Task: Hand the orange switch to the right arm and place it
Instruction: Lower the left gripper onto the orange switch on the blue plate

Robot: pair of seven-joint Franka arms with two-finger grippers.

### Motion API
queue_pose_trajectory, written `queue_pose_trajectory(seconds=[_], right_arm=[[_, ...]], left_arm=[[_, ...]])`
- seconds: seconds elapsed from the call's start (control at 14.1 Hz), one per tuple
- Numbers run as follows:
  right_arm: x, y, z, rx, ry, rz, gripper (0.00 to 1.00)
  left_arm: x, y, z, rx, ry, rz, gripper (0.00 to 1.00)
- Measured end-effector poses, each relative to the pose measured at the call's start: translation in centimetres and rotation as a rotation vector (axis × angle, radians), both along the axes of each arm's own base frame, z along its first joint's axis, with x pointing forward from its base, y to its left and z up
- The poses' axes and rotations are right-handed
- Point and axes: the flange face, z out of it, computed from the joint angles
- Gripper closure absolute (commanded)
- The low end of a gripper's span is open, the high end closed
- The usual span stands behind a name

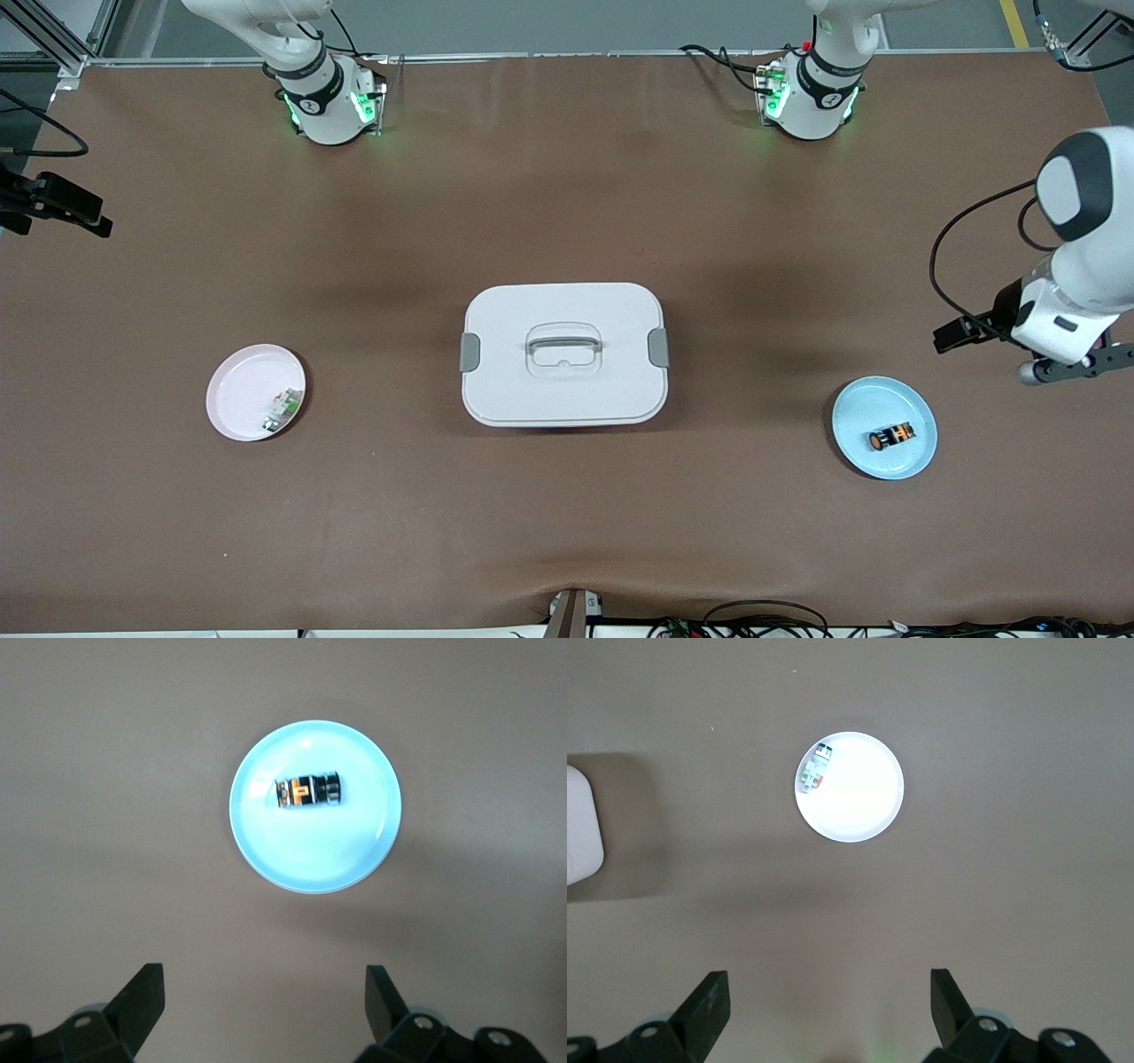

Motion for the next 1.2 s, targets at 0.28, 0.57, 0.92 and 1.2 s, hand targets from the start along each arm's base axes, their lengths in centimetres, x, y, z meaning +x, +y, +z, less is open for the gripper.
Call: queue_pose_trajectory(seconds=[0.28,0.57,0.92,1.2], right_arm=[[0.0,0.0,0.0,0.0,0.0,0.0,0.0],[0.1,0.0,-0.1,0.0,0.001,0.0,0.0],[0.5,0.0,-0.9,0.001,0.02,0.0,0.0],[1.2,0.0,-2.3,0.001,0.043,0.001,0.0]], left_arm=[[2.0,1.4,-6.9,-0.014,-0.021,0.062,0.0],[3.9,1.0,-10.8,-0.025,-0.013,0.074,0.0],[6.6,0.2,-13.5,-0.037,-0.013,0.063,0.0],[7.8,-1.9,-16.3,-0.046,-0.013,0.063,0.0]])
